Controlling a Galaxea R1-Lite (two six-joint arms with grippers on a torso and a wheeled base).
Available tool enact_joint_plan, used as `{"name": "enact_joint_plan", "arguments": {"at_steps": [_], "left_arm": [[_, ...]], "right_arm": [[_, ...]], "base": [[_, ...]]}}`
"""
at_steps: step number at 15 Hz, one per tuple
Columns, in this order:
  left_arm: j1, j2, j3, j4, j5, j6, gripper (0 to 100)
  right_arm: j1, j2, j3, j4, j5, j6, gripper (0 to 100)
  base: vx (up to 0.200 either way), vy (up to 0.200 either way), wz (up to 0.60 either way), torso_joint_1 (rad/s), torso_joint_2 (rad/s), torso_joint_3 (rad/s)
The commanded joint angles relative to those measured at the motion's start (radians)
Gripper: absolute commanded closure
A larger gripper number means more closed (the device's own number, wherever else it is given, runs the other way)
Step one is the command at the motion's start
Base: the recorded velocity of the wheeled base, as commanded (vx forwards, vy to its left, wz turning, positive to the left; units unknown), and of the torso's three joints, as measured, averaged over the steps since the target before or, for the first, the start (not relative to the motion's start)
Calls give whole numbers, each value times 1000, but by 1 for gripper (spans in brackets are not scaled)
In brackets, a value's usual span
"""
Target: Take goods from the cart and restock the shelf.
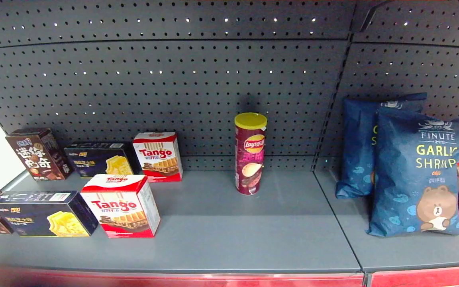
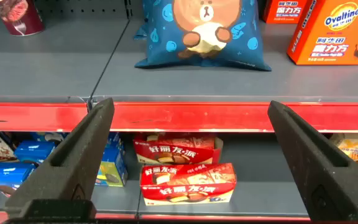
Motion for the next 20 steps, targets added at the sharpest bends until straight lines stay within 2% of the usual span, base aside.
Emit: {"name": "enact_joint_plan", "arguments": {"at_steps": [1,20], "left_arm": [[0,1,0,0,0,0,0],[0,1,0,0,0,0,0]], "right_arm": [[0,0,0,-2,-2,-4,0],[0,0,0,-1,-7,0,0]], "base": [[0,0,600,2,2,2],[0,0,600,4,3,3]]}}
